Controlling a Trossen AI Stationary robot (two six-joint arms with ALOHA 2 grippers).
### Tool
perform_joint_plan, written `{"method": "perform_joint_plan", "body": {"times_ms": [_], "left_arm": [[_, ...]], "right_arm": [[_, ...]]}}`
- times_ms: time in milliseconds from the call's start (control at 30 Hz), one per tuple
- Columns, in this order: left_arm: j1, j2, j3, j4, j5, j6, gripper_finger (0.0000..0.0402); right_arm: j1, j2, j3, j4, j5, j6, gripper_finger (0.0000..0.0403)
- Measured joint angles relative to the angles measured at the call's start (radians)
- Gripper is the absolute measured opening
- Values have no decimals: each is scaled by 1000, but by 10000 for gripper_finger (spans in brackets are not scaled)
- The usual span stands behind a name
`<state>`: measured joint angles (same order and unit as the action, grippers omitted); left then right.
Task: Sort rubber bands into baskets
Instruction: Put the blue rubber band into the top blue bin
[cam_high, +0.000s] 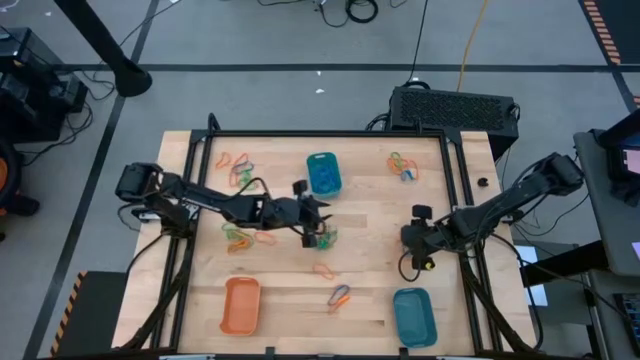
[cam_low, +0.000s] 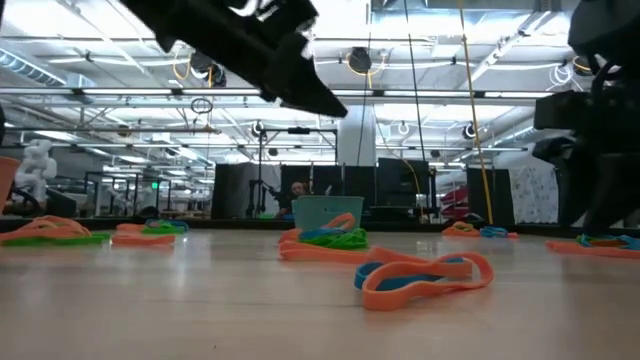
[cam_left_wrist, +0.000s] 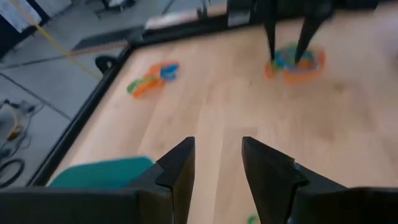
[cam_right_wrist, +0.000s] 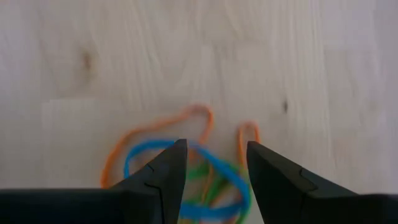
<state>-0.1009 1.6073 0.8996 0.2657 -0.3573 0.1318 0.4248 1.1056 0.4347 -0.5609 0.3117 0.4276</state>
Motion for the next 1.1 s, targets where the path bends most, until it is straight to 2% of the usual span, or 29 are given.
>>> {"method": "perform_joint_plan", "body": {"times_ms": [267, 533, 800, 1033, 1100], "left_arm": [[-7, 4, -102, 293, 63, -26, 141], [-11, 13, -109, 283, 71, -65, 141], [-11, 13, -109, 282, 70, -74, 141], [-11, 13, -109, 291, 71, -77, 141], [-11, 13, -109, 294, 99, -97, 141]], "right_arm": [[-2, 87, 0, 36, -25, -25, 142], [-2, 105, 2, 41, -30, -21, 109], [-2, 107, 8, 37, -32, 13, 56], [-2, 107, 104, 27, -29, -29, 15], [-2, 107, 139, 16, -28, -33, 5]]}}
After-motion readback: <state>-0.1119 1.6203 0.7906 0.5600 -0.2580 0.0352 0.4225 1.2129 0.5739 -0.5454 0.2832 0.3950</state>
